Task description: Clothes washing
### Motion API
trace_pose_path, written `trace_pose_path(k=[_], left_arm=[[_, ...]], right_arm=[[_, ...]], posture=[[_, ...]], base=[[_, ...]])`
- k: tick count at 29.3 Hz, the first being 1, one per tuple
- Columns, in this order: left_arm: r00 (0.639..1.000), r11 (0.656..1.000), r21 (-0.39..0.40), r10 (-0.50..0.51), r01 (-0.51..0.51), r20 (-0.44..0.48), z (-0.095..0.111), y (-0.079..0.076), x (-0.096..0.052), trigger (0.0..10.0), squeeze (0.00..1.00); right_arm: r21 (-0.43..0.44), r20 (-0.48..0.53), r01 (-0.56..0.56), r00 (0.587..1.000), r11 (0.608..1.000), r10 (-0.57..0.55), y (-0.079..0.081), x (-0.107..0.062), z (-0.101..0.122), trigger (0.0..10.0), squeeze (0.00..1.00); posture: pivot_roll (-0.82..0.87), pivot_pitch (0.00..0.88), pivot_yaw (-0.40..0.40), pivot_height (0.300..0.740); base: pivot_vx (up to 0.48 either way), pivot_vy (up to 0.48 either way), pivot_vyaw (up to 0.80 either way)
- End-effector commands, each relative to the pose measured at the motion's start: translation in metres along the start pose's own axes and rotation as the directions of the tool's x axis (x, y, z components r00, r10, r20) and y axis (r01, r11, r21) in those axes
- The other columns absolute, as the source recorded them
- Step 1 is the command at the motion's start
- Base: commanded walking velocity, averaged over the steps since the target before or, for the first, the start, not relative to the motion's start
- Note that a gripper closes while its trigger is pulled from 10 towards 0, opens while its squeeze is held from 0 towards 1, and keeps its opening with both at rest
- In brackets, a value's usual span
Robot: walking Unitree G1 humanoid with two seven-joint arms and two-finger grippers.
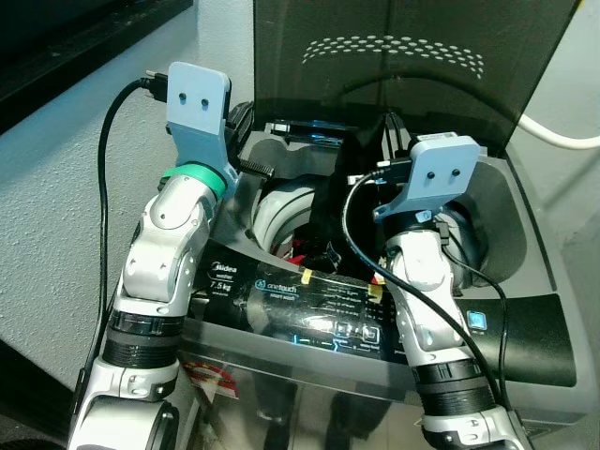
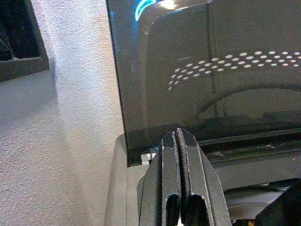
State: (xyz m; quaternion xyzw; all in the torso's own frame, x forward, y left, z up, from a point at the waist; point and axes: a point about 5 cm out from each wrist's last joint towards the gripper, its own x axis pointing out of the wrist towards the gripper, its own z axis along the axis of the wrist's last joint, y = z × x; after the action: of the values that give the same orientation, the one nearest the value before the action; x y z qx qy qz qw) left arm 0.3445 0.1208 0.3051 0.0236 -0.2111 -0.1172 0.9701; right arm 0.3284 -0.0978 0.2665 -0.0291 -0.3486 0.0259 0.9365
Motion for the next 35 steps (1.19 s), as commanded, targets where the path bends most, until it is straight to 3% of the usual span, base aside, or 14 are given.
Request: trace_pose_path(k=[1, 4, 5, 6, 9, 14, 18, 20, 23, 29, 32, 33, 34, 35], left_arm=[[0.993, 0.992, -0.032, -0.119, 0.120, 0.026, 0.007, -0.008, -0.002, 10.0, 0.00], [0.884, 0.883, -0.080, -0.453, 0.462, 0.113, 0.026, -0.035, -0.016, 10.0, 0.00], [0.798, 0.799, -0.054, -0.590, 0.600, 0.124, 0.031, -0.045, -0.029, 10.0, 0.00], [0.798, 0.799, -0.054, -0.590, 0.600, 0.124, 0.031, -0.045, -0.029, 10.0, 0.00], [0.738, 0.731, -0.103, -0.665, 0.675, 0.114, 0.034, -0.041, -0.041, 10.0, 0.00], [0.731, 0.721, -0.122, -0.674, 0.682, 0.102, 0.035, -0.035, -0.045, 10.0, 0.00], [0.713, 0.705, -0.118, -0.701, 0.699, 0.029, 0.022, -0.029, -0.054, 10.0, 0.00], [0.657, 0.656, -0.124, -0.753, 0.745, -0.042, 0.001, -0.042, -0.062, 10.0, 0.00], [0.652, 0.653, -0.115, -0.757, 0.749, -0.047, -0.002, -0.046, -0.059, 10.0, 0.00], [0.697, 0.696, -0.111, -0.716, 0.710, -0.037, 0.001, -0.044, -0.044, 10.0, 0.00], [0.695, 0.688, -0.140, -0.719, 0.712, -0.003, 0.009, -0.047, -0.047, 10.0, 0.00], [0.695, 0.688, -0.140, -0.719, 0.712, -0.003, 0.009, -0.047, -0.047, 10.0, 0.00], [0.693, 0.684, -0.150, -0.721, 0.713, 0.003, 0.009, -0.050, -0.052, 10.0, 0.00], [0.691, 0.682, -0.155, -0.723, 0.715, 0.005, 0.009, -0.051, -0.055, 10.0, 0.00]], right_arm=[[-0.014, 0.004, 0.022, 1.000, 1.000, -0.022, -0.003, 0.004, 0.004, 10.0, 0.00], [-0.041, 0.081, 0.071, 0.994, 0.997, -0.067, -0.011, 0.029, 0.024, 10.0, 0.00], [-0.073, 0.142, 0.109, 0.985, 0.991, -0.098, -0.021, 0.048, 0.039, 10.0, 0.00], [-0.073, 0.142, 0.109, 0.985, 0.991, -0.098, -0.021, 0.048, 0.039, 10.0, 0.00], [-0.215, 0.209, 0.293, 0.946, 0.932, -0.250, -0.056, 0.077, 0.062, 10.0, 0.00], [-0.228, 0.221, 0.349, 0.928, 0.909, -0.300, -0.073, 0.081, 0.068, 10.0, 0.00], [-0.174, 0.197, 0.240, 0.959, 0.955, -0.205, -0.070, 0.077, 0.067, 10.0, 0.00], [0.011, 0.176, 0.049, 0.983, 0.999, -0.050, -0.050, 0.070, 0.066, 10.0, 0.00], [0.091, 0.161, -0.004, 0.987, 0.996, -0.011, -0.043, 0.071, 0.065, 10.0, 0.00], [0.122, 0.107, -0.105, 0.990, 0.987, 0.092, -0.026, 0.071, 0.059, 10.0, 0.00], [0.020, -0.024, -0.264, 0.964, 0.964, 0.264, 0.012, 0.060, 0.030, 10.0, 0.00], [0.020, -0.024, -0.264, 0.964, 0.964, 0.264, 0.012, 0.060, 0.030, 10.0, 0.00], [-0.055, -0.090, -0.281, 0.957, 0.958, 0.275, 0.019, 0.056, 0.015, 10.0, 0.48], [-0.100, -0.130, -0.291, 0.952, 0.951, 0.277, 0.021, 0.053, 0.005, 10.0, 0.48]], posture=[[0.13, 0.000, 0.064, 0.740], [0.12, 0.000, 0.068, 0.740], [0.11, 0.000, 0.074, 0.740], [0.11, 0.000, 0.074, 0.740], [0.11, 0.000, 0.077, 0.740], [0.11, 0.000, 0.077, 0.740], [0.12, 0.000, 0.071, 0.740], [0.11, 0.016, 0.078, 0.740], [0.10, 0.020, 0.081, 0.740], [0.10, 0.026, 0.085, 0.740], [0.10, 0.029, 0.081, 0.740], [0.10, 0.029, 0.081, 0.740], [0.11, 0.029, 0.069, 0.740], [0.11, 0.029, 0.069, 0.740]], base=[[0.000, 0.000, 0.00], [0.000, 0.000, 0.00], [0.000, 0.000, 0.00], [0.000, 0.000, 0.00], [0.000, 0.000, 0.00], [0.000, 0.000, 0.00], [0.000, 0.000, 0.00], [0.000, 0.000, 0.00], [0.000, 0.000, 0.00], [0.000, 0.000, 0.00], [0.000, 0.000, 0.00], [0.000, 0.000, 0.00], [0.000, 0.000, 0.00], [0.000, 0.000, 0.00]])
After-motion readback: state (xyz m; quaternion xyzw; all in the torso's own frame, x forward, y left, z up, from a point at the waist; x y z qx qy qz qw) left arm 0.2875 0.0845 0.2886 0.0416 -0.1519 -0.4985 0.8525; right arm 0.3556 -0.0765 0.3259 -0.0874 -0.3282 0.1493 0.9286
